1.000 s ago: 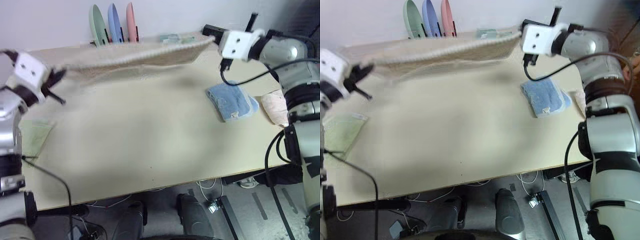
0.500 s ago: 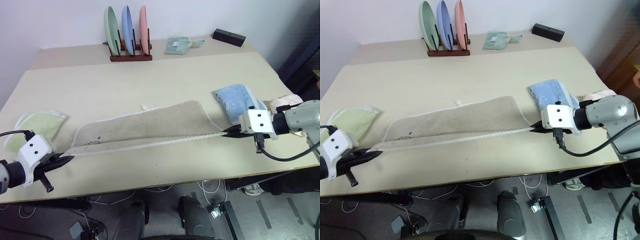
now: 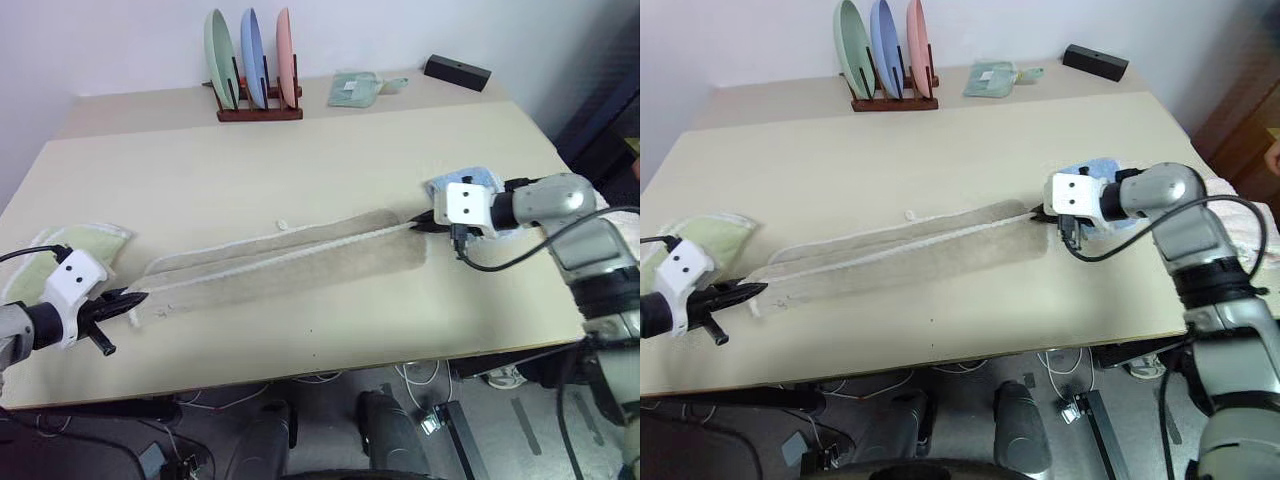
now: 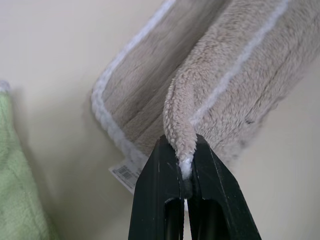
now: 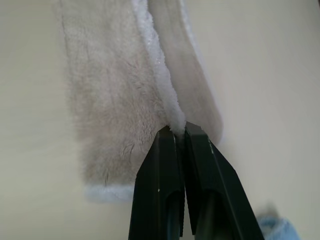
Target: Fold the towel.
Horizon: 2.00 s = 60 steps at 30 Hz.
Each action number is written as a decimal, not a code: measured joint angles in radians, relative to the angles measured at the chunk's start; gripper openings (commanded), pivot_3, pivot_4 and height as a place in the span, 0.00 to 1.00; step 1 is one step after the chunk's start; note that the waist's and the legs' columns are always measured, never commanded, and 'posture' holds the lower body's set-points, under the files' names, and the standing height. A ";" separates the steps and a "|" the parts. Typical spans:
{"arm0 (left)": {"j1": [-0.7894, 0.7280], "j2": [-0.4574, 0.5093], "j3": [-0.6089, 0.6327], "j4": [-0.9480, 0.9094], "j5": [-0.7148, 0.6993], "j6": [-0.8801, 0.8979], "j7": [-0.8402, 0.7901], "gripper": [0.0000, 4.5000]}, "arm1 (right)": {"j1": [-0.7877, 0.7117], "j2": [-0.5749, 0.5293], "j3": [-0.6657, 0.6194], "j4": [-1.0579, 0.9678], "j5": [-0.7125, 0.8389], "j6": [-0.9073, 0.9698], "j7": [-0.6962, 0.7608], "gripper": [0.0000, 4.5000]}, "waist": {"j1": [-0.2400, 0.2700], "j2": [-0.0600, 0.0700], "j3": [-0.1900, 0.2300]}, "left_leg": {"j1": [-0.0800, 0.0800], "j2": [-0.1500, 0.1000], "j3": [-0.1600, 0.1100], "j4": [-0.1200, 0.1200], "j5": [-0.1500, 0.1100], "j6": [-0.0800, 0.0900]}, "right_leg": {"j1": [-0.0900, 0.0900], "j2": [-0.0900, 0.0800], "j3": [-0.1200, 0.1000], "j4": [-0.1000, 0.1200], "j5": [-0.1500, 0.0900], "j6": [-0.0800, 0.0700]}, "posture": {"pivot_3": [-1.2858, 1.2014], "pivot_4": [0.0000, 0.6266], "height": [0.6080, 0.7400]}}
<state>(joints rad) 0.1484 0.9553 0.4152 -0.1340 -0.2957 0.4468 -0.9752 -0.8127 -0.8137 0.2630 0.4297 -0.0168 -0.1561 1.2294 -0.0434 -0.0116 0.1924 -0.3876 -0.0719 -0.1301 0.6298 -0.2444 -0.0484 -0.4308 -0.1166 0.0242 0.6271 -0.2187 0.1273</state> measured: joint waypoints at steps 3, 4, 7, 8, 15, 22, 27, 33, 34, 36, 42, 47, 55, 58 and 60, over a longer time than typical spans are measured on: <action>-0.070 -0.011 -0.051 0.078 0.018 -0.015 0.020 0.00 | -0.111 0.086 0.040 0.210 -0.073 -0.109 -0.038 0.03 | -0.001 0.000 0.000 | 0.000 0.000 0.000 0.000 0.000 0.000 | -0.001 0.000 0.000 0.000 0.000 0.000 | 0.52 0.24 1.00; -0.082 -0.015 -0.059 0.089 0.021 -0.016 0.022 0.00 | -0.128 0.099 0.047 0.246 -0.088 -0.136 -0.046 0.03 | -0.001 0.000 0.000 | 0.000 0.000 0.000 0.000 0.000 0.000 | -0.001 0.000 0.000 0.000 0.000 0.000 | 0.52 0.24 1.00; -0.086 -0.016 -0.081 0.115 0.021 -0.017 0.017 0.00 | -0.185 0.135 0.068 0.391 -0.137 -0.219 -0.066 0.03 | -0.001 0.000 0.000 | 0.000 0.000 0.000 0.000 0.000 0.000 | -0.001 0.000 0.000 0.000 0.000 0.000 | 0.52 0.24 1.00; -0.086 -0.016 -0.087 0.123 0.021 -0.016 0.016 0.00 | -0.202 0.148 0.073 0.438 -0.151 -0.242 -0.075 0.03 | -0.001 0.000 0.000 | 0.000 0.000 0.000 0.000 0.000 0.000 | -0.001 0.000 0.000 0.000 0.000 0.000 | 0.52 0.24 1.00; -0.114 -0.017 -0.109 0.158 0.023 -0.019 0.020 0.07 | -0.285 0.203 0.081 0.630 -0.218 -0.336 -0.139 0.08 | -0.003 0.000 0.000 | 0.000 0.000 -0.001 0.000 0.000 0.000 | -0.001 0.000 0.000 0.002 0.000 0.000 | 0.52 0.24 1.00; -0.143 -0.031 -0.104 0.210 0.028 -0.025 0.080 0.64 | -0.309 0.210 0.078 0.703 -0.253 -0.354 -0.221 0.61 | -0.003 0.000 0.000 | 0.000 -0.001 -0.001 -0.001 0.000 0.000 | -0.002 0.000 0.000 0.002 0.000 0.000 | 0.52 0.24 1.00; -0.225 -0.096 -0.086 0.271 0.048 -0.055 0.213 0.64 | -0.311 0.210 0.078 0.717 -0.279 -0.369 -0.326 0.61 | -0.002 0.000 0.000 | 0.000 -0.001 -0.001 0.000 0.000 -0.001 | -0.002 0.000 0.000 0.003 0.000 0.000 | 0.52 0.24 1.00; -0.247 -0.176 -0.010 0.268 0.031 -0.030 0.361 0.64 | -0.308 0.204 0.054 0.725 -0.287 -0.368 -0.417 0.61 | -0.006 0.000 0.000 | 0.000 -0.001 -0.001 -0.001 0.000 -0.001 | -0.003 0.000 0.000 0.003 0.000 0.000 | 0.52 0.24 1.00; -0.226 -0.186 0.001 0.248 0.021 -0.021 0.368 0.64 | -0.298 0.199 0.034 0.711 -0.271 -0.360 -0.405 0.67 | -0.007 0.000 0.000 | 0.000 -0.001 -0.001 -0.001 0.000 -0.001 | -0.002 0.000 0.000 0.002 0.000 0.000 | 0.52 0.24 1.00; -0.185 -0.205 0.024 0.196 -0.001 -0.015 0.370 0.64 | -0.255 0.176 -0.021 0.644 -0.203 -0.309 -0.342 0.81 | -0.004 0.000 0.000 | -0.001 -0.001 -0.001 -0.001 0.000 -0.001 | -0.002 0.000 0.000 0.002 0.000 0.000 | 0.52 0.24 1.00; -0.034 -0.209 0.086 -0.011 -0.060 0.008 0.347 0.64 | 0.066 0.076 -0.196 0.116 0.080 0.098 -0.148 0.99 | 0.008 0.000 0.000 | -0.002 -0.001 -0.003 0.001 0.000 -0.001 | -0.001 0.000 0.000 0.002 0.000 0.000 | 0.52 0.24 1.00; 0.047 -0.213 0.108 -0.088 -0.048 0.004 0.351 0.64 | 0.399 0.027 -0.349 -0.405 0.372 0.616 -0.162 0.99 | 0.011 0.000 0.000 | -0.001 0.000 -0.003 0.001 0.000 0.000 | 0.000 0.000 0.000 0.002 0.000 -0.001 | 0.52 0.24 1.00; 0.029 -0.214 0.053 -0.294 -0.086 -0.043 0.299 0.64 | 0.599 0.261 -0.561 -0.808 0.766 1.269 -0.566 0.99 | 0.035 -0.002 -0.002 | -0.001 0.000 -0.002 0.002 0.000 0.000 | 0.002 0.000 0.000 0.000 0.000 -0.001 | 0.52 0.24 1.00; -0.002 -0.214 -0.080 -0.387 -0.098 -0.031 0.268 0.64 | 0.598 0.388 -0.614 -0.813 0.811 1.422 -0.748 0.99 | 0.039 -0.002 -0.002 | -0.002 -0.001 -0.002 0.003 0.000 0.000 | 0.002 -0.001 0.000 -0.001 0.000 -0.001 | 0.52 0.24 1.00; -0.044 -0.237 -0.150 -0.423 -0.111 -0.013 0.267 0.64 | 0.574 0.480 -0.680 -0.805 0.814 1.497 -0.873 0.99 | 0.037 -0.001 -0.002 | -0.001 -0.001 -0.002 0.003 0.000 0.000 | 0.002 0.000 0.000 -0.001 0.000 -0.001 | 0.52 0.24 1.00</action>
<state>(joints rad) 0.1045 0.7185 0.2653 -0.5572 -0.4068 0.4340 -0.7079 -0.2385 -0.3336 -0.4174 -0.3753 0.7974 1.3407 0.3568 -0.0068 -0.0130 0.1901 -0.3888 -0.0726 -0.1324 0.6328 -0.2443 -0.0486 -0.4288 -0.1168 0.0242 0.6263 -0.2186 0.1266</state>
